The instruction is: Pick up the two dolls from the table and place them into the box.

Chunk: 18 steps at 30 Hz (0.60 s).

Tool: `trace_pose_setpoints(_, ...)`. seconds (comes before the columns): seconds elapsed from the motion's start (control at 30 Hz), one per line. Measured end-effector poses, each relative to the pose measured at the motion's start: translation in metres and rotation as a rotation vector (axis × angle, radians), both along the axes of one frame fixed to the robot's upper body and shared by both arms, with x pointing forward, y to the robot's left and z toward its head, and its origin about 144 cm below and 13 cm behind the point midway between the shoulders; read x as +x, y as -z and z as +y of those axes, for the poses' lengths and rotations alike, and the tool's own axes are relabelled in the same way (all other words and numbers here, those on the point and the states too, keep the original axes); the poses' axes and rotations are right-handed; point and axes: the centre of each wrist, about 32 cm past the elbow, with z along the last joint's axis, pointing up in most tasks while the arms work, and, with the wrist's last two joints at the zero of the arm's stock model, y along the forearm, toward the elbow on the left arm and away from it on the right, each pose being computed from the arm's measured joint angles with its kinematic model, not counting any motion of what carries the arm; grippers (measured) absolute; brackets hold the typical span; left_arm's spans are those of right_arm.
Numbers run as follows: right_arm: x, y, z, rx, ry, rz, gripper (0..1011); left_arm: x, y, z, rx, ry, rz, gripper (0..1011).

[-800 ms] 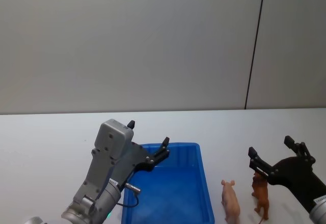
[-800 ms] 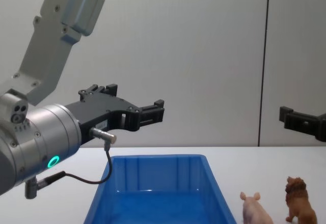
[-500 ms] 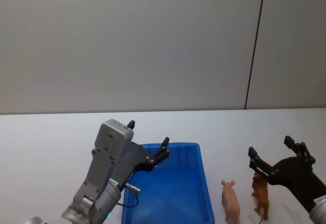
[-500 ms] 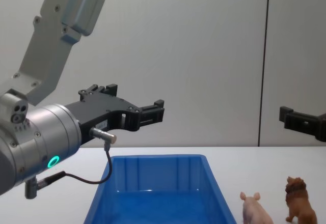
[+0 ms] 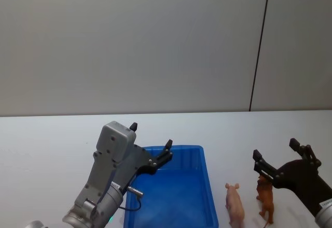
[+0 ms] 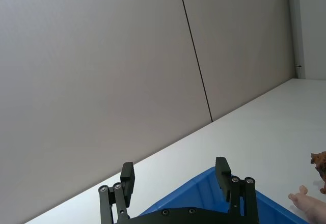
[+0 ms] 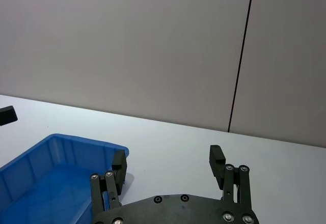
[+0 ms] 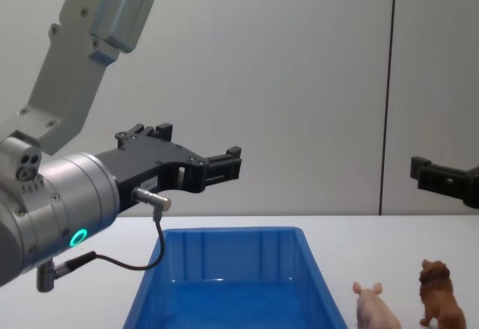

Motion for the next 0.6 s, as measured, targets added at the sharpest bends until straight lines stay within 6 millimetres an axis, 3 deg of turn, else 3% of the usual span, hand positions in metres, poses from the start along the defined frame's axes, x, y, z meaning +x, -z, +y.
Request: trace_pose_setpoints(0.6, -0.005, 0.009, -0.025, -0.052, -0.013, 0.086, 1001, 0.000, 0.000, 0.000, 0.000, 0.000, 0.000, 1001)
